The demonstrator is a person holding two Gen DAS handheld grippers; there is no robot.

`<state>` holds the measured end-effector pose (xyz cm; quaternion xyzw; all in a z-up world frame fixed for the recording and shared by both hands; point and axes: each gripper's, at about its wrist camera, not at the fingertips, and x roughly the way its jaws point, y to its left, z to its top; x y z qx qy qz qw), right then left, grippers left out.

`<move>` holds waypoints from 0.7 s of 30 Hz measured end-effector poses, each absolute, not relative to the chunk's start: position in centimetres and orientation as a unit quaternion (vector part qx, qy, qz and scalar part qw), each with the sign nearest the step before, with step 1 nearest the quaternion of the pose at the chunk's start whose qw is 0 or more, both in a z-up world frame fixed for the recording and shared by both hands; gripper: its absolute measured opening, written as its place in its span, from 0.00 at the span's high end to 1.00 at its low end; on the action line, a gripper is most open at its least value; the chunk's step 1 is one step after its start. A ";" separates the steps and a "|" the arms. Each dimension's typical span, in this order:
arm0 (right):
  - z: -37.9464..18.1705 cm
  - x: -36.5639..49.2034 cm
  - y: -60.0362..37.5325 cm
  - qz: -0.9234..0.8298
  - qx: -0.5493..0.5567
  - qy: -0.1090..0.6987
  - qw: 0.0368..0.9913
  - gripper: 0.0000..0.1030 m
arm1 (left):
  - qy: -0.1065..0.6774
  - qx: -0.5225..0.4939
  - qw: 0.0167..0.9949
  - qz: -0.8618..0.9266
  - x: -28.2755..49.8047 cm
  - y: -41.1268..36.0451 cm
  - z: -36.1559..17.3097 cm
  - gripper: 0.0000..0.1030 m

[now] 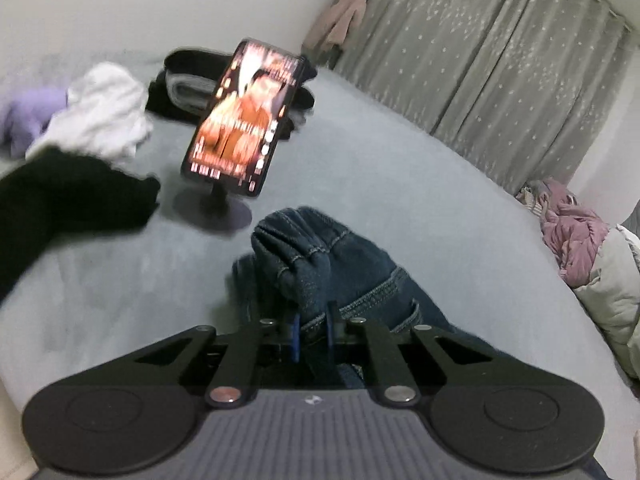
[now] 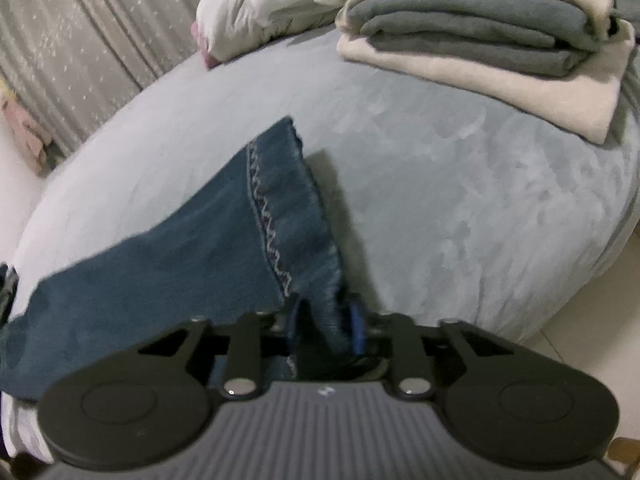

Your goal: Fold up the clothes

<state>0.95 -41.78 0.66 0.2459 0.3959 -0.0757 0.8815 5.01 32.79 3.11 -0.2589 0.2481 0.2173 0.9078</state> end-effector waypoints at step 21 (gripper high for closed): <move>0.2 0.7 -40.3 -0.084 0.181 0.407 0.891 0.83 | 0.284 -0.148 0.913 0.254 6.4 32.3 0.4 0.77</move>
